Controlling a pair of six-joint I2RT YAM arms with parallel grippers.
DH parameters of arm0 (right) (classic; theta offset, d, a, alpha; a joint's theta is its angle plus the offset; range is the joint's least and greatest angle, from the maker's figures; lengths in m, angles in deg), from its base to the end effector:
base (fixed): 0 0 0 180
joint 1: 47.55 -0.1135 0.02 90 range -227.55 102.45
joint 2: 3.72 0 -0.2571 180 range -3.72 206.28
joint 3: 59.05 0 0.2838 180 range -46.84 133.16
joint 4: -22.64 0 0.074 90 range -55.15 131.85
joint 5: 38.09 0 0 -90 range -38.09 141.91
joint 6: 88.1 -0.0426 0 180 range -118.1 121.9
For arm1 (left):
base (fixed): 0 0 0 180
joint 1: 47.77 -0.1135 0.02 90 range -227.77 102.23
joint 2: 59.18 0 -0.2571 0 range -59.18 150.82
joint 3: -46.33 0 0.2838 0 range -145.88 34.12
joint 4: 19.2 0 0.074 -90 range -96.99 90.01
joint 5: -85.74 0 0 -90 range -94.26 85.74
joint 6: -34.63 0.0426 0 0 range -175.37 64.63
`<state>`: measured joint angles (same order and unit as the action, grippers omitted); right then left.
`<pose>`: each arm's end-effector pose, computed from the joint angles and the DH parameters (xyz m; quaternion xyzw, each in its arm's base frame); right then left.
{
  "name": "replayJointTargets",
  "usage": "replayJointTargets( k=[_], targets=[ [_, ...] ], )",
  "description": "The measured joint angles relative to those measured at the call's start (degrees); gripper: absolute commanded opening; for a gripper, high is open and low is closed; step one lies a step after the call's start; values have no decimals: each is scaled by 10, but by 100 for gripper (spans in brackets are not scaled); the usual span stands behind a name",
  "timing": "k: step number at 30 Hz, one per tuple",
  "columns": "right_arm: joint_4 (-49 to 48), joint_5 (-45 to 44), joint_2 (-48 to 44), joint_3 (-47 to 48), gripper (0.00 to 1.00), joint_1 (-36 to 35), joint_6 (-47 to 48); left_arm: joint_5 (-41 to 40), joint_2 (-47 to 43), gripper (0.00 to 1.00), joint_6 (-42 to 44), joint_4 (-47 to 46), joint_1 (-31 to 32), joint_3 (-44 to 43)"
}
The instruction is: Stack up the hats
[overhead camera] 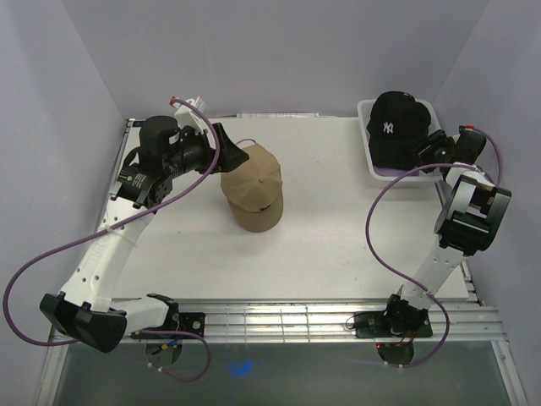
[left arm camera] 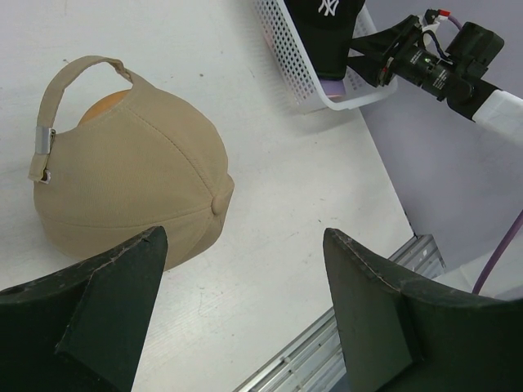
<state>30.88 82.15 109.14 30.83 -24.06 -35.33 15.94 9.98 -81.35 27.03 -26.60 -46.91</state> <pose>0.4450 -0.1700 0.1822 0.3147 0.7905 0.2823 0.4432 0.2681 -0.1196 0.4266 0.0635 0.8203 -0.3531 0.4454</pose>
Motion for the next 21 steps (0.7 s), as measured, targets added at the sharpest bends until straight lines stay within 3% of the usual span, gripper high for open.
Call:
replayJointTargets(
  k=[21],
  targets=[
    [-263,67,-5,-77,52,-35,-180,0,0,87,0,-2,0,0]
  ],
)
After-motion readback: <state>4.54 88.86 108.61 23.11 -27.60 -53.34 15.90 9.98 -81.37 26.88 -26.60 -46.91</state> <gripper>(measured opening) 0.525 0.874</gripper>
